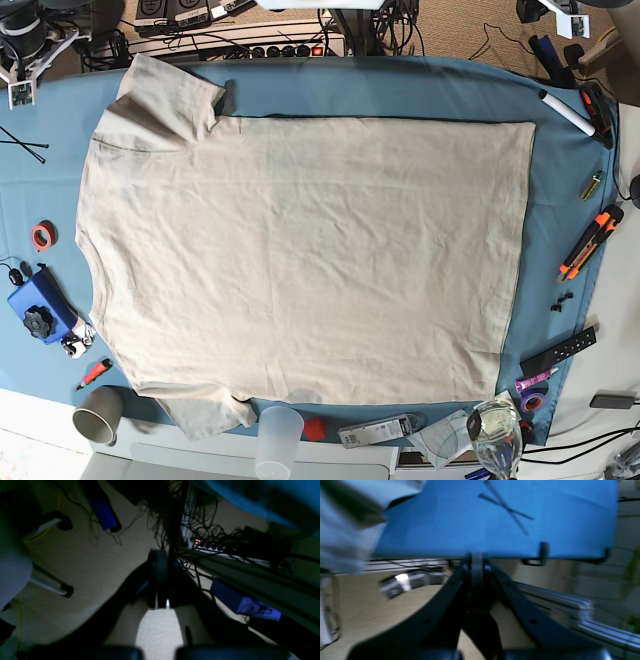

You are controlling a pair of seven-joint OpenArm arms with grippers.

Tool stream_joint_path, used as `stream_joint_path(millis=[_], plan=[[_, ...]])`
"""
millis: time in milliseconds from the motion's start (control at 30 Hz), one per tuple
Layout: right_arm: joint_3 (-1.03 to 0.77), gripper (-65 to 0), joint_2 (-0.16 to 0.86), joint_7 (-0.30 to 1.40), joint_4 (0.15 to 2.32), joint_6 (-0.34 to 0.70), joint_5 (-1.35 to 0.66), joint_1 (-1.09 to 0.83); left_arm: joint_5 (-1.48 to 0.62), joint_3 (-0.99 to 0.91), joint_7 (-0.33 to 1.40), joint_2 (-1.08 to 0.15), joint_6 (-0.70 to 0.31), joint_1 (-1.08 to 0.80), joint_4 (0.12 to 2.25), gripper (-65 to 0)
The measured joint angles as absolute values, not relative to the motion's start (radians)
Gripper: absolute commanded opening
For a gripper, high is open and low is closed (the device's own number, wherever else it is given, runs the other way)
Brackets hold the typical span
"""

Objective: Fold the T-shirt properly
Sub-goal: 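Move the right gripper down to the shirt's shoulder corner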

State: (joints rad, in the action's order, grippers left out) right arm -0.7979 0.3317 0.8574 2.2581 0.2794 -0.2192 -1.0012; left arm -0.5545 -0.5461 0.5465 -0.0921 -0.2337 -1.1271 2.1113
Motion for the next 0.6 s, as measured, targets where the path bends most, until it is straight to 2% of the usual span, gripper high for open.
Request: stream_joint_path(millis=[100, 133, 233, 300, 467, 600], plan=[[-0.798, -65.0, 0.332, 0.860, 2.258, 0.278, -0.191, -0.986, -0.554, -0.546, 0.546, -0.092, -0.234, -1.127, 2.111, -65.0], [-0.798, -62.3, 0.332, 0.860, 2.258, 0.278, -0.191, -0.986, -0.554, -0.546, 0.546, -0.092, -0.234, -1.127, 2.111, -65.0], [-0.798, -46.5, 0.331, 0.867, 2.258, 0.241, -0.195, -0.986, -0.554, -0.546, 0.546, -0.092, -0.234, -1.127, 2.111, -65.0], [-0.798, -39.4, 0.332, 0.867, 2.258, 0.188, -0.190, -0.986, -0.554, -0.546, 0.546, -0.092, -0.234, -1.127, 2.111, -65.0], [-0.798, -38.5, 0.332, 0.883, 2.258, 0.179, -0.169, -0.986, -0.554, -0.546, 0.546, -0.092, -0.234, -1.127, 2.111, -65.0], [-0.798, -38.6, 0.331, 0.882, 2.258, 0.192, -0.292, -0.980, -0.554, -0.546, 0.546, -0.093, -0.234, -1.127, 2.111, -65.0]])
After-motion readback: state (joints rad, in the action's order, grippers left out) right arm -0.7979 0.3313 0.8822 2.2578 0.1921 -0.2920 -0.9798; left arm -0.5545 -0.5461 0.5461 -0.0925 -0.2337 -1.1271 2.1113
